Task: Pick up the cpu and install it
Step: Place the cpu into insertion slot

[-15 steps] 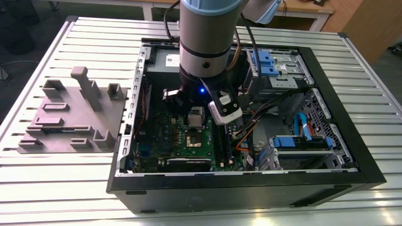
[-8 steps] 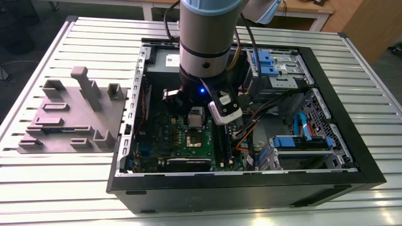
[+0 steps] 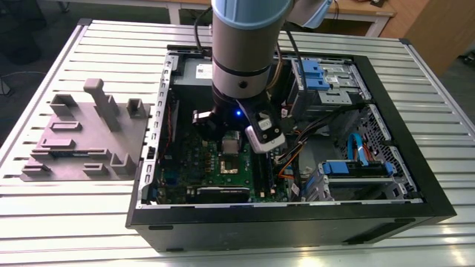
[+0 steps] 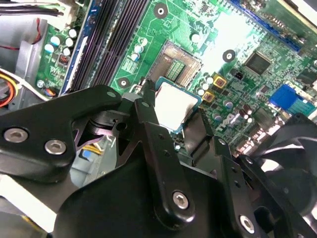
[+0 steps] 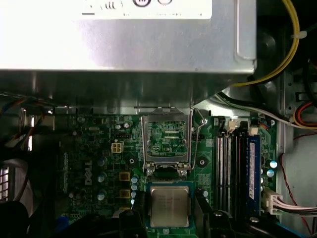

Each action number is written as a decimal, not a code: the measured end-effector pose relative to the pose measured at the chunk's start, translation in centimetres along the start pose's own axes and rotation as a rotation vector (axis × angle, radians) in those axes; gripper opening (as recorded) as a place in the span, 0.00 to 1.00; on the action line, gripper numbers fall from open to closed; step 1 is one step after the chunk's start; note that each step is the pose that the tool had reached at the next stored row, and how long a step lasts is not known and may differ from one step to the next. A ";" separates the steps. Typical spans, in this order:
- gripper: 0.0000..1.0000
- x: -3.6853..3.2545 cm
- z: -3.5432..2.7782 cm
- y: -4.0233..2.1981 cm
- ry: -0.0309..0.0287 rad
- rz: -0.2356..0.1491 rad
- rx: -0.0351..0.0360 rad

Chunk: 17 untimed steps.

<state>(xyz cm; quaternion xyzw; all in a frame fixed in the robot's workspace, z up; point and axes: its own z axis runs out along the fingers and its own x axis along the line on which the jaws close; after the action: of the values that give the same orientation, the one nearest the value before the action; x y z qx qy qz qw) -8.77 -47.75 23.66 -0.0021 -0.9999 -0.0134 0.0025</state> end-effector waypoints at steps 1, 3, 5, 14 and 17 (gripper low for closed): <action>0.47 0.01 0.18 -0.04 0.0000 0.000 0.0000; 0.47 0.00 0.54 -0.14 0.0001 0.000 0.0001; 0.47 0.00 0.89 -0.21 0.0002 0.000 0.0002; 0.47 0.00 1.06 -0.22 0.0002 0.000 0.0002; 0.47 0.00 1.06 -0.22 0.0002 0.000 0.0002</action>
<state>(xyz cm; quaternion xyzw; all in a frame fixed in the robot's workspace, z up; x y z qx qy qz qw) -8.77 -47.94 22.59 -0.0021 -0.9999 -0.0133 0.0026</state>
